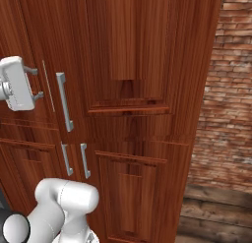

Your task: Open the cabinet, retrieve the rolling pin, and place it next to the meat on the cutting board to prepare for tenderizing.

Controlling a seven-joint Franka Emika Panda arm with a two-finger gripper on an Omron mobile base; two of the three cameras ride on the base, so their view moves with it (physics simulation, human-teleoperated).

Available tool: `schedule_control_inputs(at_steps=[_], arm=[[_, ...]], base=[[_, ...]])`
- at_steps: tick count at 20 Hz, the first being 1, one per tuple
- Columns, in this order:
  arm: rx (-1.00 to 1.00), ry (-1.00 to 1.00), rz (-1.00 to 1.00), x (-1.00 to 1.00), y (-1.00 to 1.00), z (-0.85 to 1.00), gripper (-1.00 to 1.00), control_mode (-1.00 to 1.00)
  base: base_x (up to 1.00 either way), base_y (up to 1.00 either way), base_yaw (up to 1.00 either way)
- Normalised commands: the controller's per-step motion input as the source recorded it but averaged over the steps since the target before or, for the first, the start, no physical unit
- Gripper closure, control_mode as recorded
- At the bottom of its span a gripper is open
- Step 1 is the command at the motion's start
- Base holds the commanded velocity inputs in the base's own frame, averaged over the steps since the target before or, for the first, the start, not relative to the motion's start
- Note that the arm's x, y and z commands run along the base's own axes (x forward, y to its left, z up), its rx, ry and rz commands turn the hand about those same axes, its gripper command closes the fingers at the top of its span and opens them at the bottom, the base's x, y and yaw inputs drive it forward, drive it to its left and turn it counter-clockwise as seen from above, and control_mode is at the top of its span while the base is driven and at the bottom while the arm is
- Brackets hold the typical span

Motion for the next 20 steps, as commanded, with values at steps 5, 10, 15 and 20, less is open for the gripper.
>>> schedule_control_inputs(at_steps=[5, 10, 15, 20], arm=[[0.00, 0.00, 0.00, 0.06, -0.01, -0.01, -1.00, -1.00], [0.00, 0.00, 0.00, 0.23, -0.06, -0.07, -1.00, -1.00], [0.00, 0.00, 0.00, 0.24, -0.04, -0.10, -1.00, -1.00], [0.00, -0.01, 0.00, 0.08, -0.11, -0.13, -1.00, -1.00]], base=[[0.00, 0.00, 0.00], [0.00, 0.00, 0.00], [0.00, 0.00, 0.00], [0.00, 0.00, 0.00]])
